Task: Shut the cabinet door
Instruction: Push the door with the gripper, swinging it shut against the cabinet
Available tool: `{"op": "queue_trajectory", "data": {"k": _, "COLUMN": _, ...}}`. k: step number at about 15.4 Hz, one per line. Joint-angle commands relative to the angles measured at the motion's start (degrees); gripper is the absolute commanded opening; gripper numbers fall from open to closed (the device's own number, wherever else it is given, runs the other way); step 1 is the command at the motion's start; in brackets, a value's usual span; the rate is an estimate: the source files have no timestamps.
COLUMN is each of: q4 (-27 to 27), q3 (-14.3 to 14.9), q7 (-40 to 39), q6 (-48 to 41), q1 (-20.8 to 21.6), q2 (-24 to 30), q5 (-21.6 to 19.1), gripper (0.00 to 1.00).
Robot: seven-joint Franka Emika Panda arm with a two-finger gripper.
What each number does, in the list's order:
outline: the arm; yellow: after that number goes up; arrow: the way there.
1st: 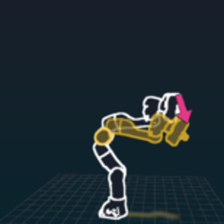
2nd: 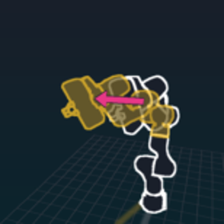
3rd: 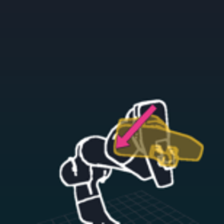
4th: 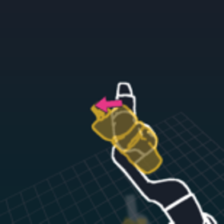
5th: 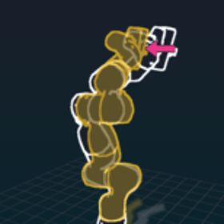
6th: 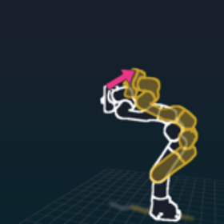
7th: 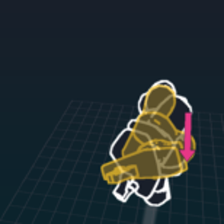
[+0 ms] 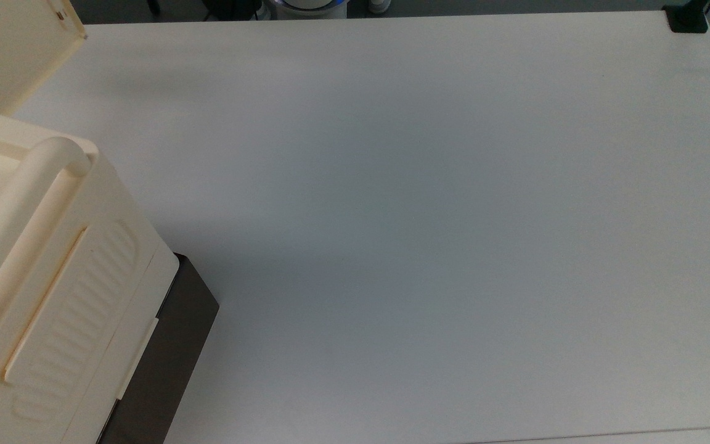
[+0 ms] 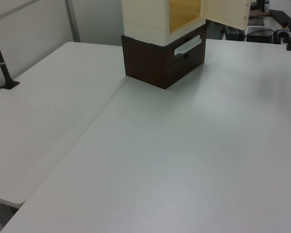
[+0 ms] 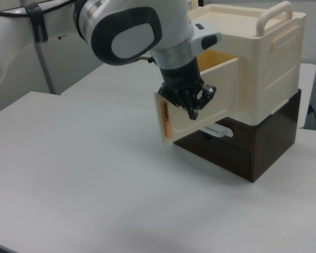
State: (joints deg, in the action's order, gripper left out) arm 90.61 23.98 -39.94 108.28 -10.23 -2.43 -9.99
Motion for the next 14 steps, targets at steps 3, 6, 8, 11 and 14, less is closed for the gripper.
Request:
{"op": "queue_trajectory", "data": {"k": 3, "q4": 0.4, "q3": -2.6, "q7": 1.4, "q6": 6.4, "q1": 2.8, "q2": -2.3, "q5": -7.6, "gripper": 0.00}}
{"op": "queue_trajectory", "data": {"k": 6, "q4": 0.3, "q3": -6.0, "q7": 10.1, "q6": 15.4, "q1": 2.8, "q2": -4.2, "q5": -9.8, "gripper": 0.00}}
{"op": "queue_trajectory", "data": {"k": 8, "q4": 0.2, "q3": -7.7, "q7": 14.3, "q6": 20.7, "q1": 2.8, "q2": -5.8, "q5": -10.1, "gripper": 0.00}}
{"op": "queue_trajectory", "data": {"k": 11, "q4": -1.0, "q3": -8.9, "q7": 19.1, "q6": 27.1, "q1": 2.8, "q2": -8.5, "q5": -11.3, "gripper": 0.00}}
{"op": "queue_trajectory", "data": {"k": 14, "q4": -2.5, "q3": -10.0, "q7": 23.2, "q6": 33.2, "q1": 2.6, "q2": -11.5, "q5": -12.7, "gripper": 0.00}}
